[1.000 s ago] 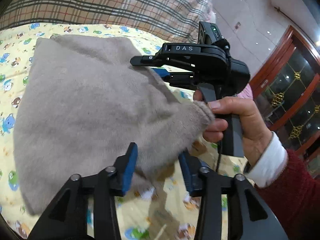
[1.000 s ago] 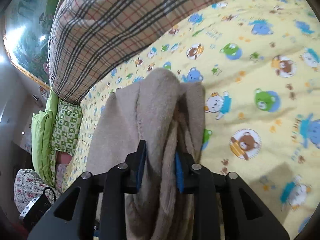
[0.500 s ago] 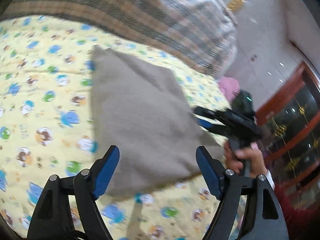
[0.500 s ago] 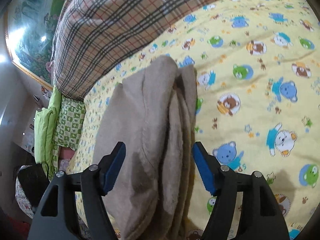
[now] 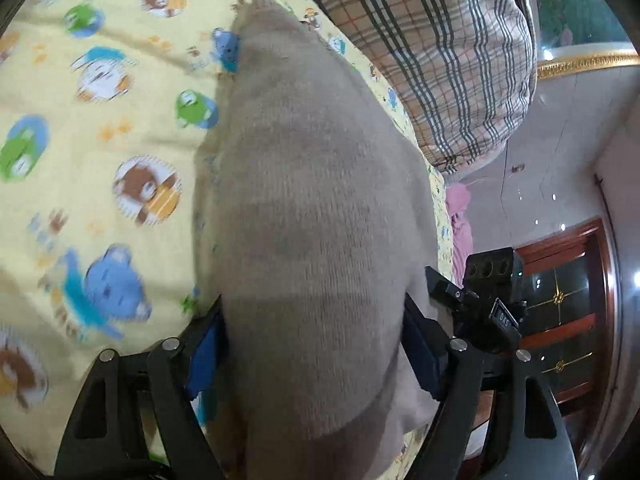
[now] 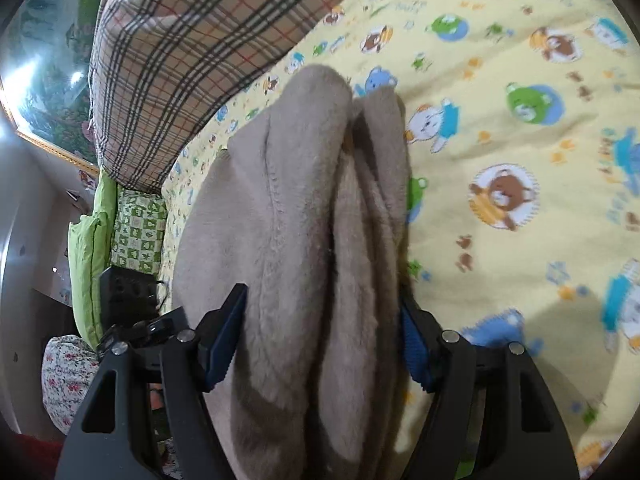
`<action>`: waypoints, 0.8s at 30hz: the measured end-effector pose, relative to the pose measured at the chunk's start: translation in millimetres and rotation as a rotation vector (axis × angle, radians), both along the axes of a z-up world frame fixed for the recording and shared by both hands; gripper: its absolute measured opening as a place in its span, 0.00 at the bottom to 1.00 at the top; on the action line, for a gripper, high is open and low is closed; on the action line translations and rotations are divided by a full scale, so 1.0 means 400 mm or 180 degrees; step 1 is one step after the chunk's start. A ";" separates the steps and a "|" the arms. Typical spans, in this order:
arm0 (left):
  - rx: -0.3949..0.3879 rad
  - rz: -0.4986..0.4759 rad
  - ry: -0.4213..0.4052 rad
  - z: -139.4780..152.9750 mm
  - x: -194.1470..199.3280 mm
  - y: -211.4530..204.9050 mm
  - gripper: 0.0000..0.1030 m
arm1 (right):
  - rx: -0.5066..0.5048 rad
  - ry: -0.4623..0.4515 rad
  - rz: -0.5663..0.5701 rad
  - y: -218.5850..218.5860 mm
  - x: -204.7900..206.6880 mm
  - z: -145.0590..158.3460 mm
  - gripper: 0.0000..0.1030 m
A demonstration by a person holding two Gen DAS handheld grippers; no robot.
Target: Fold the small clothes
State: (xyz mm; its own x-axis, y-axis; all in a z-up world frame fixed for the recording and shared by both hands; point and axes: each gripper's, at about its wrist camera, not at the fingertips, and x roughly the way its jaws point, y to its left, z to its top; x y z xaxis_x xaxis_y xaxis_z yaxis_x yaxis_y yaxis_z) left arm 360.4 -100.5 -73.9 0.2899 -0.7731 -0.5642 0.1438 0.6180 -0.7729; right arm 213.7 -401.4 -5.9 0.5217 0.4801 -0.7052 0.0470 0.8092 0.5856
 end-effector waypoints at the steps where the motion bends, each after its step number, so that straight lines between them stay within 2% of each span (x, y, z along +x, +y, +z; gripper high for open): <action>1: 0.0063 -0.0028 -0.0021 0.002 0.006 -0.005 0.63 | -0.0001 0.0002 0.0012 0.004 0.006 -0.001 0.52; 2: 0.0119 -0.0048 -0.0048 0.003 0.006 -0.009 0.58 | 0.0028 0.0035 0.0052 0.012 0.014 -0.006 0.44; 5: 0.0068 -0.0069 -0.0093 0.016 -0.007 -0.002 0.52 | -0.0014 0.0036 0.0059 0.034 0.019 -0.004 0.38; 11: 0.0007 0.0025 -0.0307 0.102 -0.128 0.081 0.52 | 0.0061 -0.0196 0.0195 0.105 -0.031 0.050 0.36; 18: 0.0049 0.0244 -0.0436 0.164 -0.332 0.309 0.52 | 0.0357 -0.0387 0.0643 0.276 -0.060 0.064 0.36; 21: 0.0129 0.0313 -0.0376 0.142 -0.402 0.390 0.53 | 0.0512 -0.0371 0.0818 0.340 -0.050 0.046 0.36; 24: 0.0184 0.0380 -0.0126 0.061 -0.441 0.449 0.56 | 0.0531 -0.0218 0.0969 0.395 -0.033 -0.012 0.36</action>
State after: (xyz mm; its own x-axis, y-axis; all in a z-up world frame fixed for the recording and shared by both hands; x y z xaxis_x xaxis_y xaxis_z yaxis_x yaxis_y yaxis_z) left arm 183.9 79.3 -49.7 0.4008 -0.6983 -0.5931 0.0963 0.6759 -0.7307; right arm 200.7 -243.5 -10.5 0.3802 0.7265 -0.5724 -0.2255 0.6730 0.7044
